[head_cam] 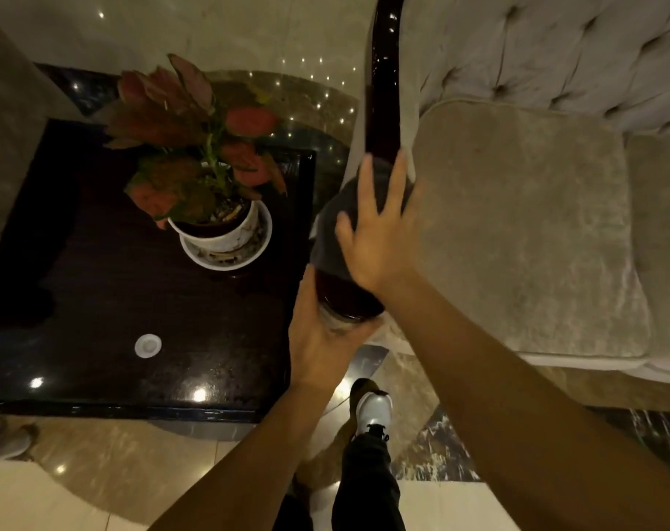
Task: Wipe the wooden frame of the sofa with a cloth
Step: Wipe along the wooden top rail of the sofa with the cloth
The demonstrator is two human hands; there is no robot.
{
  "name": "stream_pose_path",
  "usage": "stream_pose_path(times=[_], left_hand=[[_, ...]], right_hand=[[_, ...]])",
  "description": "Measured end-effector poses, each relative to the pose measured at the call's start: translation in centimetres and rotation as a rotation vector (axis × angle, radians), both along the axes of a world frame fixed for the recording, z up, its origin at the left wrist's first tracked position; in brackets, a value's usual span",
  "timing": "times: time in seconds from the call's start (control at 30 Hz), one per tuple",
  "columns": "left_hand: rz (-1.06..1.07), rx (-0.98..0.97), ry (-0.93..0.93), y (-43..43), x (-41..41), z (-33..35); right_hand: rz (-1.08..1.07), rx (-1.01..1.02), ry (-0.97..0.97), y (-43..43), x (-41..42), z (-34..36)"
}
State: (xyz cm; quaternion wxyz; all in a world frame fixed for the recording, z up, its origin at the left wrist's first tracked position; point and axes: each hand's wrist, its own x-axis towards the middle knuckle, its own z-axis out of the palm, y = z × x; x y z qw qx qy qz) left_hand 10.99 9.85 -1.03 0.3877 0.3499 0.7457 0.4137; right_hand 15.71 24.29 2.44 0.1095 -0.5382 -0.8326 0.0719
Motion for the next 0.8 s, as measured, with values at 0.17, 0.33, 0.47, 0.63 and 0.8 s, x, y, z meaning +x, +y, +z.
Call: stream_pose_path(times=[0.17,0.33,0.47,0.63,0.8], left_hand=[[-0.022,0.076,-0.050,1.6,-1.2,1.1],[0.011,0.013,0.070,2.1,-0.8,1.3],[-0.033,-0.090,0.039,3.3,-0.9,2.2],[-0.158,-0.276,0.348,5.8,-1.6,4.0],[-0.020,-0.134,0.218,18.4,-0.2,8.2]], right_hand=[[-0.217,0.005,0.076,-1.1,-0.2,0.2],[-0.210,-0.256,0.179,-6.4,1.4,-0.2],[-0.074,-0.180,0.190,2.5,-0.4,1.4],[0.067,-0.189,0.192,12.6,-3.5,4.1],[0.111,-0.264,0.037,20.3,-6.4,6.0]])
